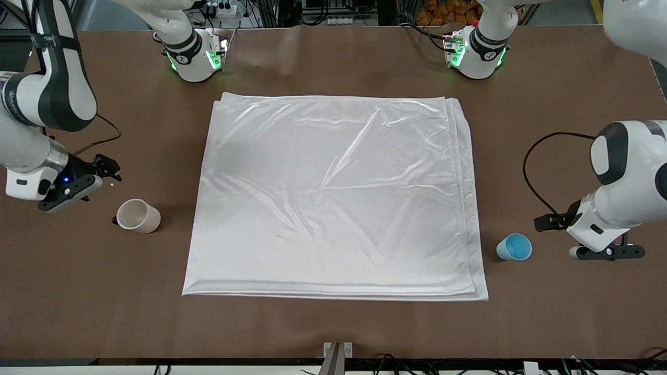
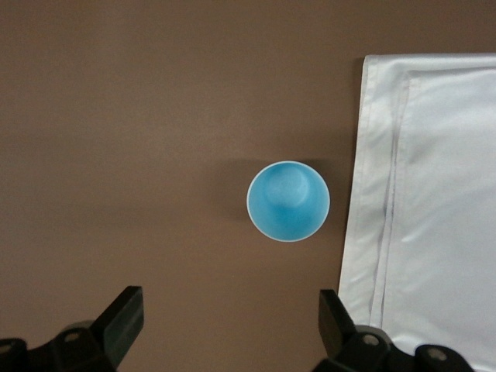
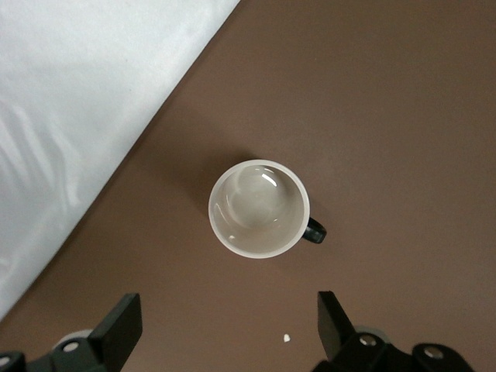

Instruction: Place blue cup into white mug on cloth

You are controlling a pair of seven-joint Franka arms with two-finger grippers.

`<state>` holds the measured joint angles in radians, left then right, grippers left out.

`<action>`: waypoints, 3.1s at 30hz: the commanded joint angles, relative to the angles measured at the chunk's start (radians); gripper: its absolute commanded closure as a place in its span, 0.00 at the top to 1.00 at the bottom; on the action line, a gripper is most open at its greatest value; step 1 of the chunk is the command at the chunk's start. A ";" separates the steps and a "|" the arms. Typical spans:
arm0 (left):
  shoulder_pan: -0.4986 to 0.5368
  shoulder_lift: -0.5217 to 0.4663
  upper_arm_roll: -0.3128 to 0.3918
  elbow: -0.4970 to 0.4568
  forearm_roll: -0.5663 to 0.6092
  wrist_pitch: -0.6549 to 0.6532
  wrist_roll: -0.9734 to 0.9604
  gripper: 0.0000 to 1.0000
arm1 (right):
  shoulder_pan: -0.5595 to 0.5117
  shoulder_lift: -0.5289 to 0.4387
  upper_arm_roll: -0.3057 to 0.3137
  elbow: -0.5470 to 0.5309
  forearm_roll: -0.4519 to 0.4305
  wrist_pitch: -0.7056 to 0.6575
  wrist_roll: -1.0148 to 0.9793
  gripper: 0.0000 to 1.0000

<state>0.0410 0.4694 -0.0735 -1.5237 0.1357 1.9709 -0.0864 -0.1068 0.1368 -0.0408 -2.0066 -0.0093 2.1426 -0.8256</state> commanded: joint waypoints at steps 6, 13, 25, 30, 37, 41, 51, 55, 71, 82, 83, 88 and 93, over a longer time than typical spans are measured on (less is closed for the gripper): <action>0.014 0.081 -0.006 -0.003 -0.008 0.078 -0.021 1.00 | -0.067 0.121 0.004 0.015 0.003 0.125 -0.401 1.00; 0.036 0.149 -0.005 0.002 -0.008 0.177 -0.013 1.00 | -0.067 0.167 0.004 0.026 0.002 0.172 -0.599 1.00; 0.028 0.196 -0.005 0.001 -0.008 0.203 -0.015 1.00 | -0.063 0.317 0.002 0.181 -0.004 0.183 -0.980 1.00; 0.026 0.216 -0.005 0.004 -0.007 0.203 -0.013 1.00 | -0.060 0.374 0.004 0.247 -0.006 0.183 -1.118 1.00; 0.023 0.230 -0.005 0.004 -0.007 0.206 -0.015 0.95 | -0.062 0.429 0.002 0.305 -0.009 0.184 -1.273 1.00; 0.023 0.236 -0.006 0.005 -0.007 0.213 -0.013 0.84 | -0.070 0.435 0.002 0.304 -0.009 0.184 -1.305 1.00; 0.020 0.247 -0.009 0.007 -0.004 0.215 -0.001 0.22 | -0.109 0.451 0.002 0.292 -0.008 0.183 -1.308 1.00; 0.016 0.247 -0.009 0.007 0.001 0.217 -0.001 0.00 | -0.119 0.457 0.004 0.264 -0.004 0.197 -1.308 1.00; 0.028 0.213 -0.022 0.013 -0.013 0.233 0.039 0.00 | -0.120 0.457 0.007 0.189 0.006 0.241 -1.308 1.00; 0.030 0.173 -0.043 0.007 -0.027 0.224 0.045 0.00 | -0.126 0.455 0.010 0.161 0.022 0.247 -1.308 0.97; 0.030 0.172 -0.043 0.007 -0.028 0.224 0.045 0.00 | -0.128 0.455 0.010 0.160 0.023 0.246 -1.308 0.93; 0.025 0.156 -0.043 0.007 -0.028 0.217 0.045 0.00 | -0.129 0.454 0.018 0.160 0.023 0.244 -1.308 0.62; 0.020 0.133 -0.052 0.010 -0.028 0.198 0.043 0.00 | -0.128 0.451 0.019 0.160 0.023 0.238 -1.307 0.40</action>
<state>0.0619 0.6455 -0.1146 -1.4978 0.1299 2.1940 -0.0653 -0.2186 0.6003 -0.0395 -1.8320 -0.0023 2.3744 -2.1153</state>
